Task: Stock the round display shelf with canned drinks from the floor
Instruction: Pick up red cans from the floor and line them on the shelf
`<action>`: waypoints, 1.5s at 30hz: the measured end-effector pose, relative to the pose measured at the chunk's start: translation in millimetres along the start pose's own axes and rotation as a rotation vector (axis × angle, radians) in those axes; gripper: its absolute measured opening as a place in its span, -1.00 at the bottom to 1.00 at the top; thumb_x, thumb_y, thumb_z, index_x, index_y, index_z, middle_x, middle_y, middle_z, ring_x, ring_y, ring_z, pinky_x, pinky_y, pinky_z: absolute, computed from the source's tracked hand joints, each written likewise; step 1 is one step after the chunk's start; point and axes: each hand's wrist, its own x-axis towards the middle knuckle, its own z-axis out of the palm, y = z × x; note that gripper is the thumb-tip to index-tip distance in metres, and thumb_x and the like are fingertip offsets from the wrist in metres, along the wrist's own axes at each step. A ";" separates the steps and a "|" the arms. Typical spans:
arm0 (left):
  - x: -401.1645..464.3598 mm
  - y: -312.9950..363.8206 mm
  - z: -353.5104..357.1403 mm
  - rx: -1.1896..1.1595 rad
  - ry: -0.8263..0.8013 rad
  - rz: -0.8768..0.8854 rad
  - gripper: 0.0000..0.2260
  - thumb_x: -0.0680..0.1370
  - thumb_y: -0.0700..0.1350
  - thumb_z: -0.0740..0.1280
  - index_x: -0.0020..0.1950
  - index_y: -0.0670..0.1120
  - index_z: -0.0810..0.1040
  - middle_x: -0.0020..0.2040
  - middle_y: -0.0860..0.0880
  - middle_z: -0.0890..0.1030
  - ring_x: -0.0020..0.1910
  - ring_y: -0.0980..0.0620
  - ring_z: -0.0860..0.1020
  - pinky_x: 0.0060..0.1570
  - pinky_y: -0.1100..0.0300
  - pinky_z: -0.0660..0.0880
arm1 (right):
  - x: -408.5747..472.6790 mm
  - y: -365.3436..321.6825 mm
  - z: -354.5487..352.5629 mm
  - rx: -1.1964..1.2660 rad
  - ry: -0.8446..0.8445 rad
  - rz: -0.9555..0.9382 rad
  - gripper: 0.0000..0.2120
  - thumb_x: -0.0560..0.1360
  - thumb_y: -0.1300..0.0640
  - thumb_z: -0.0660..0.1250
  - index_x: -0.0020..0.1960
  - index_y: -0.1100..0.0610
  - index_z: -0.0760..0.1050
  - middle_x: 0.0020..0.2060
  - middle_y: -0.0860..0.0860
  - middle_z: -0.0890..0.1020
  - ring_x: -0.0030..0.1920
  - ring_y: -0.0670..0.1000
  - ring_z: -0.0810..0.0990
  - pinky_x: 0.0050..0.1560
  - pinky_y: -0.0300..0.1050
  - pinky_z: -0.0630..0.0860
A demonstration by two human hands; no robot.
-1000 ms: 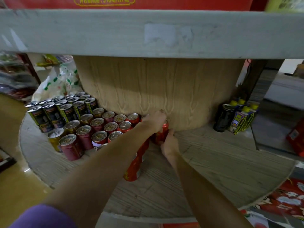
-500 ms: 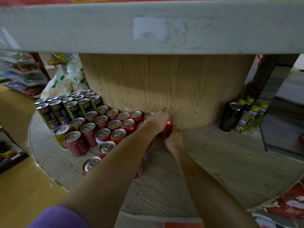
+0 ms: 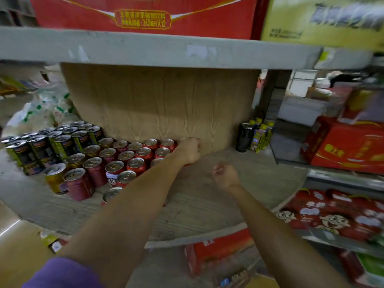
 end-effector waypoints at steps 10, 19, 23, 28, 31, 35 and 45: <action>-68.0 112.0 101.6 -0.371 -0.343 0.221 -0.87 0.51 -0.25 0.39 0.04 -0.25 0.64 0.01 -0.18 0.66 -0.03 -0.09 0.59 -0.11 0.25 0.42 | -106.3 93.4 -64.9 -0.085 0.186 0.214 -0.95 0.49 0.27 0.32 -0.05 0.17 0.50 -0.06 0.12 0.62 -0.02 0.17 0.59 -0.17 -0.15 0.37; -133.1 125.6 230.2 -0.212 -0.551 0.238 -0.76 0.47 -0.28 0.29 -0.35 -0.03 0.41 -0.30 -0.19 0.44 -0.28 -0.18 0.38 -0.25 0.04 0.33 | -197.9 184.9 -60.7 -0.092 0.162 0.500 -0.88 0.55 0.28 0.22 0.03 0.14 0.47 -0.15 0.16 0.57 -0.03 0.25 0.57 -0.22 -0.10 0.35; -157.4 112.5 280.6 -0.201 -0.592 0.180 -0.87 0.48 -0.25 0.31 -0.23 -0.09 0.43 -0.24 -0.13 0.45 -0.27 -0.06 0.43 -0.24 0.11 0.26 | -208.0 223.9 -34.8 -0.034 0.113 0.544 -0.84 0.47 0.32 0.29 0.05 0.21 0.49 -0.12 0.13 0.57 -0.02 0.21 0.58 -0.19 -0.06 0.42; -175.9 85.4 357.6 -0.313 -0.629 -0.028 -0.72 0.48 -0.09 0.23 0.12 -0.11 0.59 0.00 -0.06 0.61 -0.10 -0.01 0.56 -0.13 0.09 0.50 | -203.6 280.6 15.0 0.140 0.083 0.620 -0.83 0.39 0.37 0.33 -0.02 0.26 0.53 -0.16 0.08 0.59 -0.12 0.11 0.55 -0.20 -0.18 0.34; -196.9 73.4 398.4 -0.219 -0.659 -0.139 -0.70 0.47 -0.05 0.27 0.19 -0.04 0.56 0.09 -0.08 0.63 0.04 -0.10 0.60 -0.10 0.07 0.53 | -204.9 327.1 50.7 0.204 0.046 0.662 -0.77 0.35 0.37 0.32 -0.02 0.17 0.55 -0.12 0.02 0.62 -0.10 0.07 0.56 -0.18 -0.23 0.33; -232.4 67.1 443.0 -0.211 -0.712 -0.306 -0.61 0.51 -0.25 0.23 0.34 -0.20 0.47 0.28 -0.20 0.53 0.24 -0.19 0.51 -0.02 0.27 0.46 | -229.5 396.0 103.3 0.268 -0.071 0.768 -0.76 0.37 0.29 0.33 0.02 0.12 0.53 -0.04 0.07 0.63 -0.02 0.13 0.59 -0.12 -0.18 0.41; -309.0 11.1 593.0 -0.014 -0.859 -0.432 -0.56 0.48 -0.20 0.41 0.35 -0.21 0.44 0.29 -0.22 0.51 0.29 -0.19 0.47 0.20 0.01 0.41 | -317.8 526.7 234.9 0.225 -0.293 0.891 -0.64 0.35 0.25 0.31 0.13 0.07 0.51 0.11 0.09 0.58 0.14 0.17 0.52 0.08 -0.12 0.41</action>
